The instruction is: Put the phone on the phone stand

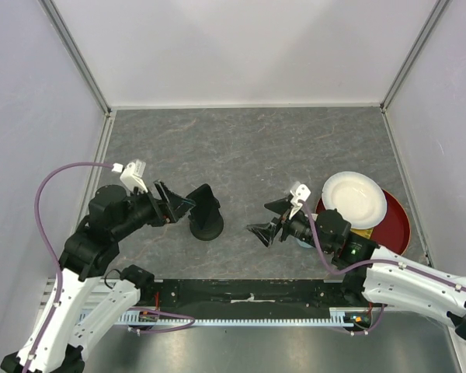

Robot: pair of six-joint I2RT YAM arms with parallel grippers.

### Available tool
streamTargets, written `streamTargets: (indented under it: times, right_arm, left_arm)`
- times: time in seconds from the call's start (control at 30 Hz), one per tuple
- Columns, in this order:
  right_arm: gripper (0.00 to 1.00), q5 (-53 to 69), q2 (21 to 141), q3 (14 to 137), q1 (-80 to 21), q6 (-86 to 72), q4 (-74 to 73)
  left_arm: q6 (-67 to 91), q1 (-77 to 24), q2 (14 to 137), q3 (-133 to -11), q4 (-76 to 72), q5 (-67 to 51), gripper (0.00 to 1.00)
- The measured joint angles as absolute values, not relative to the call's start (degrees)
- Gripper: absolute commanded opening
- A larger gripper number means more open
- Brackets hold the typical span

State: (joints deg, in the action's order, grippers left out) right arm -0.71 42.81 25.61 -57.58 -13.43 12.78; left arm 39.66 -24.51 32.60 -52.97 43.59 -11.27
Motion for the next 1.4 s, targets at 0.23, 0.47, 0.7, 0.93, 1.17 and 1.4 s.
streamTargets:
  times: [0.23, 0.47, 0.7, 0.93, 1.17, 1.4]
  right_arm:
    - [0.95, -0.67, 40.82, 24.80, -57.58, -13.28, 12.10]
    - [0.95, 0.30, 38.37, 24.62, -57.58, -13.52, 11.51]
    - [0.96, 1.96, 37.76, 24.62, -57.58, -13.74, 11.18]
    - [0.96, 3.22, 38.13, 24.62, -57.58, -13.69, 10.20]
    - [0.96, 5.89, 41.08, 25.15, -57.58, -13.74, 9.65]
    - [0.96, 9.56, 42.70, 26.83, -57.58, -14.59, 8.73]
  left_arm:
    - [26.94, -24.51, 40.01, -56.10, 42.78, -15.81, 0.66]
    - [17.80, -24.51, 51.90, -59.61, 41.52, -21.63, 0.46]
    - [14.44, -24.51, 53.74, -59.86, 40.82, -23.94, 0.11]
    - [12.62, -24.58, 52.69, -60.07, 40.62, -19.59, 0.02]
    - [11.64, -21.37, 56.03, -66.04, 43.88, -11.90, 0.02]
    - [4.36, -8.75, 71.00, -82.15, 46.06, -8.47, 0.02]
